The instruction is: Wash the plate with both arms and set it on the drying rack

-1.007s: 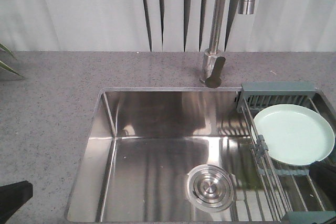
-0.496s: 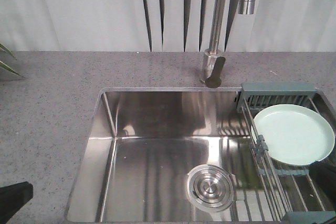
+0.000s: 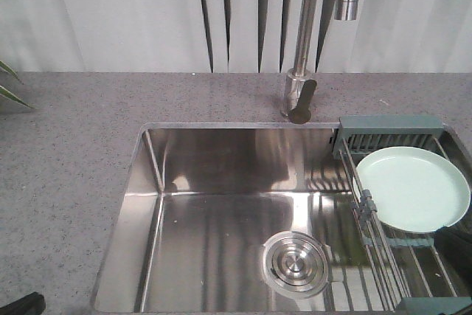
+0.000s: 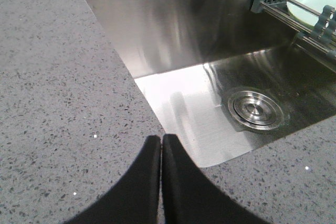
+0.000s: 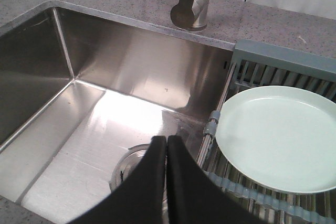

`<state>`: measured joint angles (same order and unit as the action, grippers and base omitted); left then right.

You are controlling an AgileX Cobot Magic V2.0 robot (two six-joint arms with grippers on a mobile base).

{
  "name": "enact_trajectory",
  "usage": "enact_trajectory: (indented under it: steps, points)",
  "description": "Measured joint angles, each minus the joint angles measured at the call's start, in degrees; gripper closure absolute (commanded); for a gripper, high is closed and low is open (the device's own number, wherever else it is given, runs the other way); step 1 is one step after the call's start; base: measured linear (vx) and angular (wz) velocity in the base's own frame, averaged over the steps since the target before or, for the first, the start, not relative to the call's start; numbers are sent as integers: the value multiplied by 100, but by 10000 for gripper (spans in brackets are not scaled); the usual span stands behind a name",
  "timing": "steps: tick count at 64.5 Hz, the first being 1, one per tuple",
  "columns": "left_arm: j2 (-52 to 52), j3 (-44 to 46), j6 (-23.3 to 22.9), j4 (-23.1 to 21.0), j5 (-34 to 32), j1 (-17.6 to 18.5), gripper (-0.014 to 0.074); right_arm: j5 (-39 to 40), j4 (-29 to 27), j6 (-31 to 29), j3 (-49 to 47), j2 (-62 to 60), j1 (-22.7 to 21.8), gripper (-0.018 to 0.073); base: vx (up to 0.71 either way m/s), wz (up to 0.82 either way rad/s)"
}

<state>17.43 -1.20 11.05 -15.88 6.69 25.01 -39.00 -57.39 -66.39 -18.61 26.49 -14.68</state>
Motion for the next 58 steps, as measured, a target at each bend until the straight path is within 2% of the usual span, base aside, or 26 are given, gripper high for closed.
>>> enact_trajectory:
  steps: [5,11,21,33,42,51,58]
  points:
    - [-260,-14,-14,351,36,-22,603,0,0,0,0,0,0,561,0,0]
    - [-547,-14,-80,747,170,-209,603,0,0,0,0,0,0,561,0,0]
    - [-1034,-26,-399,1236,563,-891,603,0,0,0,0,0,0,561,0,0]
    - [-1712,-37,-492,1341,663,-1742,603,0,-7,0,0,0,0,561,0,0]
    - [-1804,-44,-699,1359,658,-2319,603,0,-33,0,0,5,0,561,0,0]
    - [-1804,-44,-914,1370,658,-2646,603,0,-40,0,0,5,0,561,0,0]
    - [-1806,-44,-1008,1374,658,-2739,603,0,-40,0,0,5,0,561,0,0]
